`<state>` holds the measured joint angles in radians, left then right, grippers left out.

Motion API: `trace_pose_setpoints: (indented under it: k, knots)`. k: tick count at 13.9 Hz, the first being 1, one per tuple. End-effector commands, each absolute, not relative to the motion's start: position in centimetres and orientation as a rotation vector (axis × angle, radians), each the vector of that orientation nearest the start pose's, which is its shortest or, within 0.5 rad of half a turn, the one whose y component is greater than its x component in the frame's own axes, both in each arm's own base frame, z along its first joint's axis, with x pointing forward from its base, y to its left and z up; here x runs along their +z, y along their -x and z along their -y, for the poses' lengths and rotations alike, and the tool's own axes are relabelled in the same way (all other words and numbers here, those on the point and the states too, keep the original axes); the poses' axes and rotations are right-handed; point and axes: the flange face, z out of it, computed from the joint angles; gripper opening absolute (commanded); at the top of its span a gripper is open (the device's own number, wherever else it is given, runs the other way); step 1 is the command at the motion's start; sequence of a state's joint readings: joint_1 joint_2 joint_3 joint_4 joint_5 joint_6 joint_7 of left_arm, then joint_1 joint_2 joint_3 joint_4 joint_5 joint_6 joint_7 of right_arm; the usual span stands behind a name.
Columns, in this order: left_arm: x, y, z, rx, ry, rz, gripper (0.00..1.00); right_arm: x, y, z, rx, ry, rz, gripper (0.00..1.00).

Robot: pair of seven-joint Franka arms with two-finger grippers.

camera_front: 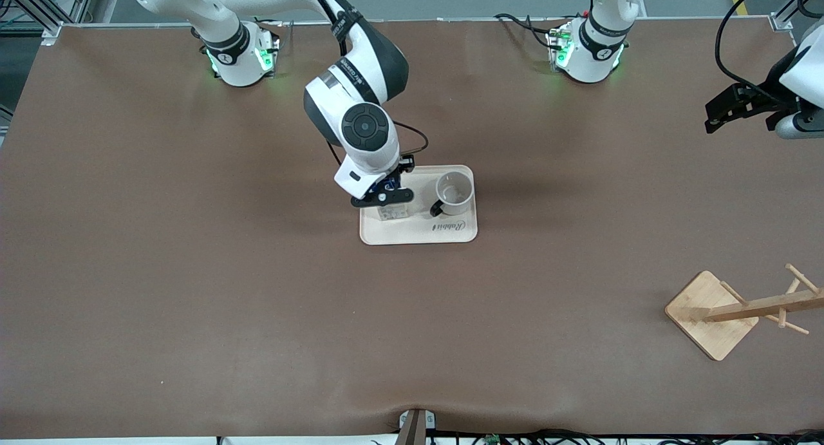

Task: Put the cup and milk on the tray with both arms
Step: 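Carry the blue milk carton toward the tray with the right gripper, then lower the carton onto the tray beside the mug and open the right gripper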

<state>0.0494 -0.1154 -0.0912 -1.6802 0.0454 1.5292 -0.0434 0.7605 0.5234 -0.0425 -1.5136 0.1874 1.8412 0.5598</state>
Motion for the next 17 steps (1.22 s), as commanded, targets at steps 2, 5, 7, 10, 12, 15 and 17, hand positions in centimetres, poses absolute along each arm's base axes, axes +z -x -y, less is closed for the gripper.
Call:
trace_pose_setpoints:
  k: [2,5,7,10,12,15,17]
  knots:
    - [63.4,-50.5,1.9,0.063,3.100,-0.011,1.00,34.4,-49.6,-46.2,0.392,3.129,0.053,0.00]
    - [63.4,-50.6,2.1,0.058,3.102,-0.014,1.00,33.2,-49.5,-46.2,0.406,3.142,0.057,0.00]
    - [63.4,-50.9,2.1,0.053,3.102,-0.016,1.00,32.3,-49.3,-46.4,0.420,3.157,0.017,0.00]
    - [63.2,-51.0,2.2,0.056,3.102,-0.017,1.00,32.5,-49.2,-47.1,0.369,3.165,0.011,0.43]
    - [63.5,-51.0,2.2,0.049,3.103,-0.014,1.00,32.6,-49.5,-46.9,0.356,3.164,-0.002,0.73]
    - [63.7,-50.9,2.4,0.044,3.102,-0.012,1.00,32.6,-48.4,-47.9,0.313,3.207,0.073,1.00]
    - [63.5,-50.8,2.4,0.055,3.102,-0.011,1.00,32.7,-48.5,-47.9,0.310,3.210,0.073,1.00]
